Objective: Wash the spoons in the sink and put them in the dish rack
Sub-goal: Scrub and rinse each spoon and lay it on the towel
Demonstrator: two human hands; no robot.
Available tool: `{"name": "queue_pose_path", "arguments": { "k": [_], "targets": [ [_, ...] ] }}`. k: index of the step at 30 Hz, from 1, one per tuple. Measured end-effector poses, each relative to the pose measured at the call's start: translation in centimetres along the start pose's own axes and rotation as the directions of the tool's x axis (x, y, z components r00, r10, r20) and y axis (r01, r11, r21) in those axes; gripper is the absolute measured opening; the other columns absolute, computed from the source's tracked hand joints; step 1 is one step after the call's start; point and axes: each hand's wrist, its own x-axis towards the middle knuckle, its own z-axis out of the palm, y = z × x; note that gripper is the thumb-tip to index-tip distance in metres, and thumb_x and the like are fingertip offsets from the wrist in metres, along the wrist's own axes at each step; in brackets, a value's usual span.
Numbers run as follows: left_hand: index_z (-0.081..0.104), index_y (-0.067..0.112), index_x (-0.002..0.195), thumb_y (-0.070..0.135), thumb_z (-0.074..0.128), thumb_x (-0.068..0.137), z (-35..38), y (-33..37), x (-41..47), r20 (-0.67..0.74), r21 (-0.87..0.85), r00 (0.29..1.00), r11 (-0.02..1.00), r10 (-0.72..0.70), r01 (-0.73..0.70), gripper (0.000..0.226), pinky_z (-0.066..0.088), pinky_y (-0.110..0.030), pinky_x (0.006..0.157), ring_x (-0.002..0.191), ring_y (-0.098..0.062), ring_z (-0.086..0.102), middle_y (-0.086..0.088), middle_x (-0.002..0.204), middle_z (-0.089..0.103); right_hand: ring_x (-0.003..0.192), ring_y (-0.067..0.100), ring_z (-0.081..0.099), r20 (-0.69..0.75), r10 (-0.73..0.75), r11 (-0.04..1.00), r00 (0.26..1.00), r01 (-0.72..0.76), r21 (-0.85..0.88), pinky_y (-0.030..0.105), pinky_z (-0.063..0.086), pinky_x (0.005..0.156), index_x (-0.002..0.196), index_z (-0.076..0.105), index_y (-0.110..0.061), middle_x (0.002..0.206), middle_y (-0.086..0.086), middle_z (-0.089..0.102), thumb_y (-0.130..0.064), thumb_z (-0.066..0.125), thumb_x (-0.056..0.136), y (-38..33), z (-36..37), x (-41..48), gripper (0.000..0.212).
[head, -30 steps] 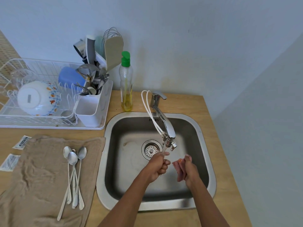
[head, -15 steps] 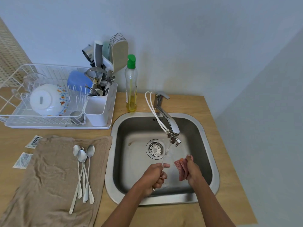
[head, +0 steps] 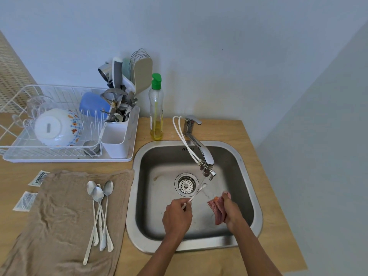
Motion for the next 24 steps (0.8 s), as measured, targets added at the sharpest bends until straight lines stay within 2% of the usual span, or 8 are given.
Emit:
{"name": "queue_pose_path", "arguments": {
  "k": [2,8,12,14,16,20,22,24],
  "targets": [
    [0.074,0.032,0.109,0.037,0.060,0.094,0.0,0.0,-0.1,-0.017,-0.015,1.000,1.000,0.003,-0.003,0.021,0.052,-0.027,0.075,0.095,-0.013,0.068,0.010,0.103,0.075,0.086,0.028,0.068,0.016,0.000,1.000,1.000,0.001,-0.023,0.037,0.053,0.083,0.113,0.065,-0.003,0.099,0.019,0.073,-0.050,0.049,0.098,0.0,0.1,0.1,0.052],
    [0.074,0.033,0.105,0.036,0.061,0.092,-1.0,-0.7,0.1,-0.075,-0.042,0.995,0.997,-0.069,0.066,0.019,0.051,-0.027,0.073,0.092,-0.016,0.068,0.008,0.099,0.074,0.091,0.031,0.069,0.068,-0.055,0.995,0.996,0.060,-0.077,0.040,0.056,0.083,0.101,0.068,-0.012,0.095,0.015,0.074,-0.062,0.068,0.080,-0.6,2.1,0.2,0.054],
    [0.075,0.028,0.108,0.035,0.061,0.093,-2.1,-2.1,0.5,-0.144,-0.080,0.983,0.991,-0.118,0.107,0.021,0.050,-0.025,0.073,0.092,-0.016,0.069,0.005,0.099,0.076,0.065,0.026,0.066,0.197,-0.031,0.999,0.980,0.034,-0.011,0.032,0.053,0.065,0.097,0.067,-0.006,0.081,0.017,0.074,-0.037,0.064,0.091,-2.0,4.8,-0.8,0.032],
    [0.075,0.027,0.108,0.034,0.061,0.094,-2.7,-2.7,0.5,-0.155,-0.095,0.976,0.986,-0.152,0.138,0.021,0.048,-0.024,0.071,0.086,-0.016,0.070,0.004,0.093,0.076,0.049,0.020,0.053,0.250,-0.029,1.000,0.968,0.027,0.011,0.027,0.043,0.050,0.090,0.064,-0.007,0.064,0.012,0.066,-0.034,0.058,0.095,-2.7,6.0,-1.4,0.028],
    [0.075,0.027,0.106,0.037,0.061,0.094,-3.1,-3.5,0.7,-0.160,-0.111,0.971,0.981,-0.178,0.162,0.021,0.052,-0.026,0.072,0.081,-0.014,0.070,0.006,0.085,0.076,0.040,0.015,0.041,0.270,-0.017,1.000,0.963,0.019,-0.005,0.023,0.030,0.044,0.088,0.058,-0.011,0.052,0.005,0.054,-0.039,0.057,0.096,-3.3,6.7,-1.8,0.029],
    [0.077,0.028,0.101,0.038,0.063,0.092,-2.9,-4.4,0.9,-0.148,-0.156,0.966,0.969,-0.213,0.190,0.020,0.056,-0.032,0.076,0.074,-0.011,0.069,0.008,0.072,0.072,0.038,0.012,0.024,0.221,-0.007,0.984,0.975,0.046,-0.173,0.020,0.018,0.046,0.070,0.048,-0.017,0.044,0.000,0.038,-0.058,0.053,0.092,-4.4,7.2,-2.2,0.047],
    [0.077,0.025,0.102,0.036,0.064,0.092,-2.4,-4.2,0.9,-0.137,-0.184,0.964,0.962,-0.227,0.200,0.020,0.054,-0.029,0.076,0.074,-0.011,0.068,0.006,0.074,0.072,0.036,0.013,0.029,0.208,-0.081,0.955,0.975,0.136,-0.264,0.020,0.019,0.044,0.063,0.049,-0.016,0.046,0.000,0.041,-0.058,0.050,0.093,-4.7,7.4,-2.4,0.051],
    [0.076,0.023,0.100,0.033,0.064,0.093,-1.8,-3.6,0.9,-0.127,-0.216,0.963,0.954,-0.237,0.206,0.017,0.049,-0.024,0.069,0.073,-0.009,0.067,0.003,0.074,0.072,0.034,0.012,0.039,0.221,-0.212,0.870,0.952,0.287,-0.401,0.019,0.026,0.039,0.068,0.055,-0.016,0.051,0.000,0.051,-0.052,0.047,0.095,-5.0,7.1,-2.3,0.046]
  ]
}}
